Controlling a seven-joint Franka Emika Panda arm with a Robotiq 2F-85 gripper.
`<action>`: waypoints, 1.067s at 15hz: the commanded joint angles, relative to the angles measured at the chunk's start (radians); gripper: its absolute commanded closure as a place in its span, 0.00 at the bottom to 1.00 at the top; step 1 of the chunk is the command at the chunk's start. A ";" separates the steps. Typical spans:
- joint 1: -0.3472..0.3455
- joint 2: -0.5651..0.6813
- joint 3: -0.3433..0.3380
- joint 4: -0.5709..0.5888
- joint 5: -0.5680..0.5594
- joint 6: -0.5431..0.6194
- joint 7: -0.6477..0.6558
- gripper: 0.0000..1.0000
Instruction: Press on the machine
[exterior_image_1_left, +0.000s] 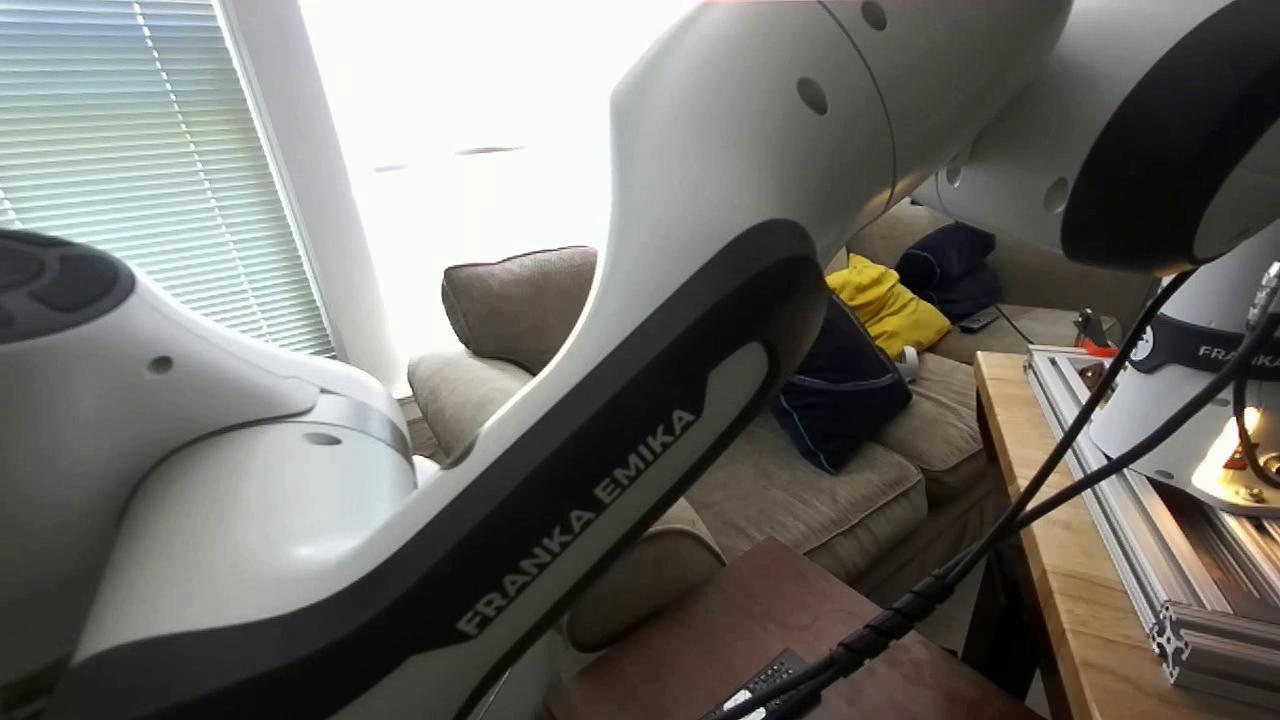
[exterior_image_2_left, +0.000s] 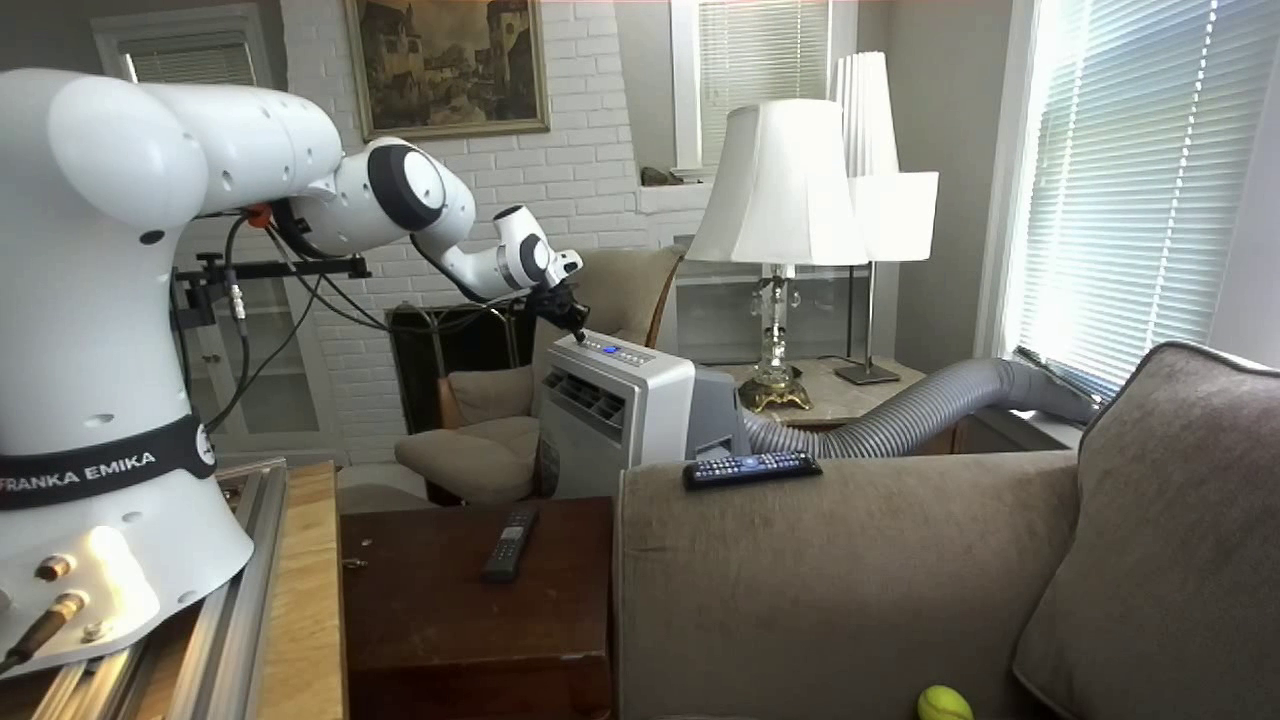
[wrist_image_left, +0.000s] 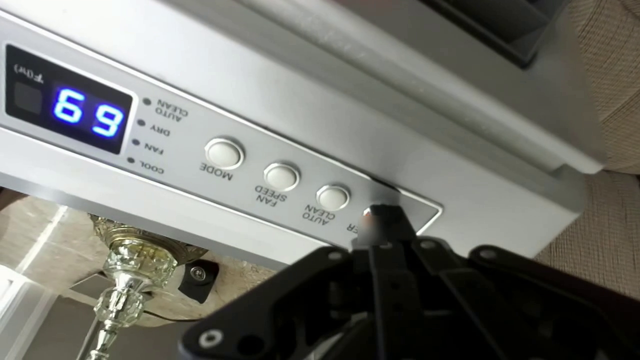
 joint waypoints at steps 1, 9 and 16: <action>-0.002 0.068 -0.019 0.086 -0.005 -0.021 0.029 1.00; -0.042 -0.051 0.079 0.062 0.067 -0.023 -0.031 1.00; -0.158 -0.245 0.103 -0.006 0.075 -0.168 -0.077 1.00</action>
